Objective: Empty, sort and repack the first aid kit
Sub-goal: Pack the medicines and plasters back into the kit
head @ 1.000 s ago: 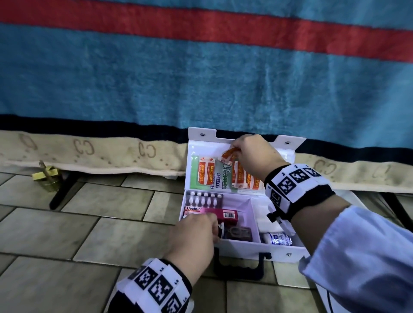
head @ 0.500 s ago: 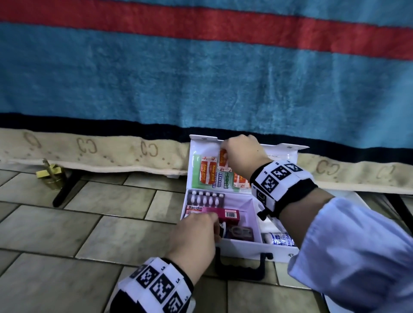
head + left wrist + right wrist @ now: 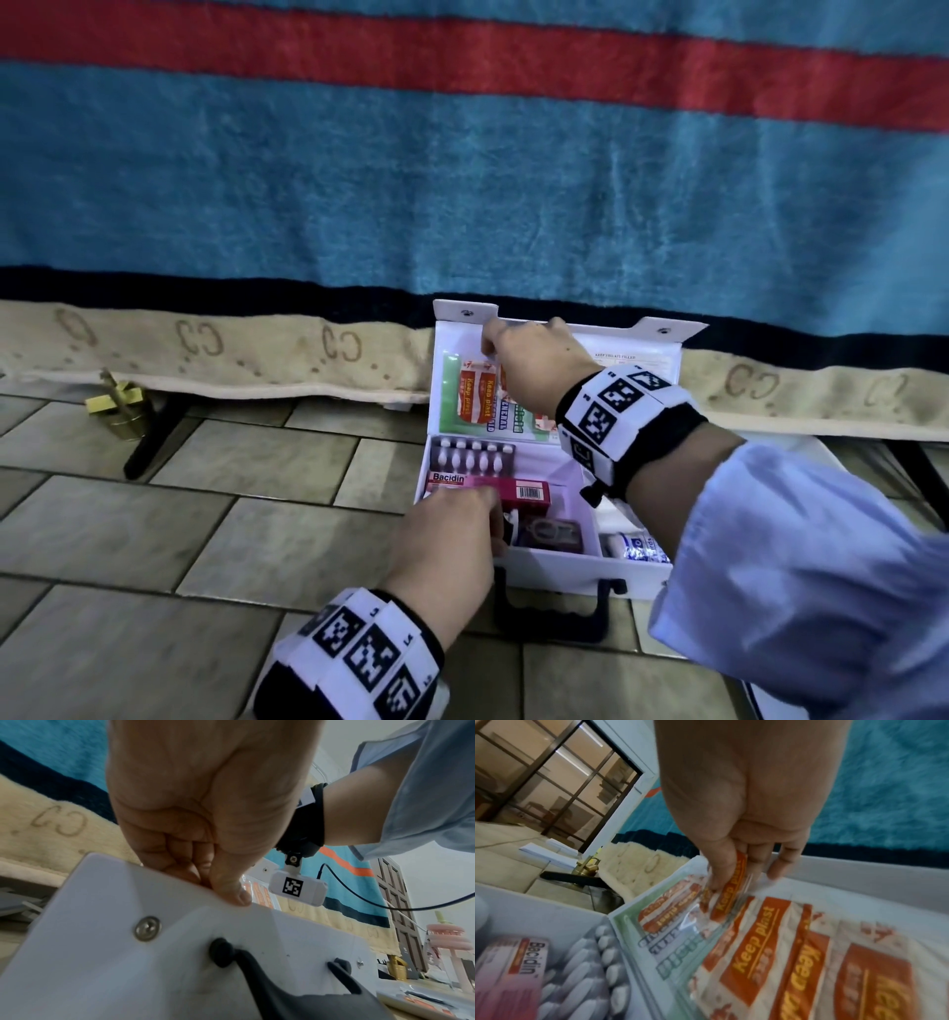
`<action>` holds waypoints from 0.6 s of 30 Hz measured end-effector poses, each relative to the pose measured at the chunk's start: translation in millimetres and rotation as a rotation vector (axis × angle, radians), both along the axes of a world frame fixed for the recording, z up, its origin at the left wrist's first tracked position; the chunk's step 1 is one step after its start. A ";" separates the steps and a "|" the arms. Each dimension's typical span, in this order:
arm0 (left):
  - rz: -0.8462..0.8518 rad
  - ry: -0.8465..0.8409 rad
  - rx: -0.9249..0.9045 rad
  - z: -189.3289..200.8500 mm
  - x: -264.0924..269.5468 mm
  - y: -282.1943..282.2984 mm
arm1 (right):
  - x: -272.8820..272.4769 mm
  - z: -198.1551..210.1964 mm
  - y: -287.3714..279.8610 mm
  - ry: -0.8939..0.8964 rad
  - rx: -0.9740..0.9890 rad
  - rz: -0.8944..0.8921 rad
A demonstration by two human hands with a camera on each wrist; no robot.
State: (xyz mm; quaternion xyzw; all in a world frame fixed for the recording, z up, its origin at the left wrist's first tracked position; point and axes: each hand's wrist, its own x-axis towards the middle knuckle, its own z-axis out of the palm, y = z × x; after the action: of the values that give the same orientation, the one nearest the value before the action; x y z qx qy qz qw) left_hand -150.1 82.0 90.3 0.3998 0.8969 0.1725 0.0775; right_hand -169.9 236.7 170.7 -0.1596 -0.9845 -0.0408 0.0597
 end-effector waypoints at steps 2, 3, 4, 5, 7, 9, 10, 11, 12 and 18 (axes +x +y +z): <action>0.003 -0.001 0.005 -0.4 0.0 -0.2 | -0.5 0.8 0.7 0.029 0.019 -0.011; 0.001 0.009 0.003 -0.7 -0.1 -0.2 | -0.5 0.3 1.1 0.055 0.033 -0.016; 0.002 0.016 0.003 -0.9 -0.3 0.0 | -0.4 -0.4 1.4 0.074 0.035 -0.016; 0.003 0.018 0.001 -1.2 -0.4 0.1 | -0.4 -1.3 1.5 0.088 0.021 -0.011; 0.000 0.018 -0.003 -1.5 -0.3 0.4 | -0.8 -4.1 2.5 0.093 -0.004 0.003; 0.002 0.017 -0.001 -1.6 -0.3 0.6 | -0.9 -6.4 3.4 0.093 -0.004 0.016; 0.006 0.015 0.001 -1.6 -0.4 0.6 | -0.5 -7.0 3.6 0.091 -0.006 0.023; 0.010 0.014 0.001 -1.5 -0.4 0.7 | 0.0 -7.4 3.9 0.082 -0.014 0.032; 0.013 0.012 0.001 -1.5 -0.3 0.8 | 0.8 -7.5 4.6 0.069 -0.031 0.039; 0.012 0.004 0.008 -2.7 -1.0 0.3 | 1.0 5.2 20.1 0.118 -0.225 -0.023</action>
State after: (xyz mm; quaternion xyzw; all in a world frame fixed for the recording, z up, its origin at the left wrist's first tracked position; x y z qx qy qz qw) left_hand -151.1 82.3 87.6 0.3951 0.8987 0.1756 0.0732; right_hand -168.9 256.9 175.9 -0.1789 -0.9757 0.0788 0.0987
